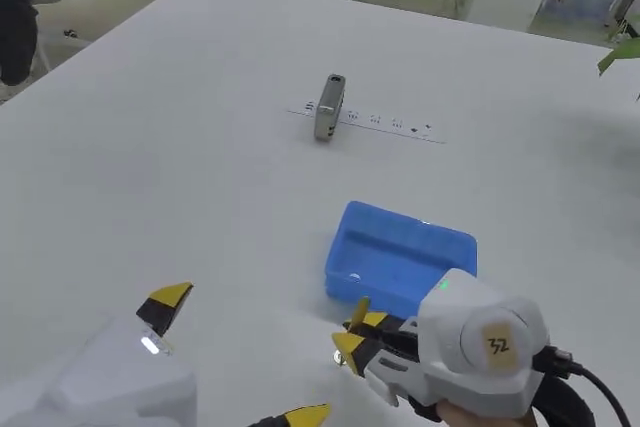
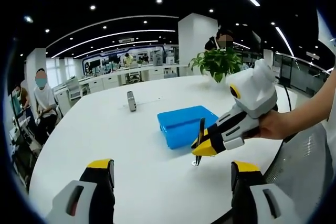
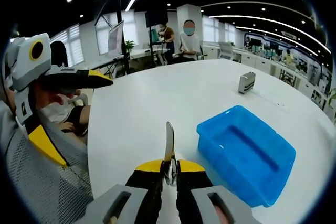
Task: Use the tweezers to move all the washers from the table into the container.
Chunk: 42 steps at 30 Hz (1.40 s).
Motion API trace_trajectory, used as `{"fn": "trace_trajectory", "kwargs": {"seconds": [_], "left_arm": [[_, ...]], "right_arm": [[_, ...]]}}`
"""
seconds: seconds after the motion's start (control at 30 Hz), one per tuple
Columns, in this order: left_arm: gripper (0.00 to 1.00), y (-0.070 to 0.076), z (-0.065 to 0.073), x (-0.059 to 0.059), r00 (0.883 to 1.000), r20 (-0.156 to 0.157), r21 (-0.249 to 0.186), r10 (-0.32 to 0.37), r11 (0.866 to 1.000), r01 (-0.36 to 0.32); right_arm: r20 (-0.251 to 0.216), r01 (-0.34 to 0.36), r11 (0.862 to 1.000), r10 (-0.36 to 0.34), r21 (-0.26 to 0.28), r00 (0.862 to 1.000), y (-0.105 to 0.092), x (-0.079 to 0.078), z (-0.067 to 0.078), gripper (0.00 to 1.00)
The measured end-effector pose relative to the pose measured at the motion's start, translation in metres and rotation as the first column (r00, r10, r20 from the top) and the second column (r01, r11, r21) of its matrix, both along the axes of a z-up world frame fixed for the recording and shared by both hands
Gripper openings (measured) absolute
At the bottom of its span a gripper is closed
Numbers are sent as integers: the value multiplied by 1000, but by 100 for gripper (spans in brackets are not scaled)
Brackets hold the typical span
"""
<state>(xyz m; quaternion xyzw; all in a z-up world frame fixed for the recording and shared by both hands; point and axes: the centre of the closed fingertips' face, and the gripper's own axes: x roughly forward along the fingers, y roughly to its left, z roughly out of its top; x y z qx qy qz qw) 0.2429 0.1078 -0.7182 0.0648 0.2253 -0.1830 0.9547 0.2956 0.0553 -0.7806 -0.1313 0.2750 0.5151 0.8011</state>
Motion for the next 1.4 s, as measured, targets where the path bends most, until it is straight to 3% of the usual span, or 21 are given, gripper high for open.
{"fn": "trace_trajectory", "kwargs": {"seconds": [1.1,1.4], "left_arm": [[95,1,-9,-1,1000,-22,59,-12,998,13],[95,1,-10,-2,1000,-23,70,-14,997,16]], "right_arm": [[-21,23,1000,-22,21,1000,2,3,-3,5],[-14,39,999,-39,-18,999,-6,-3,-8,4]]}}
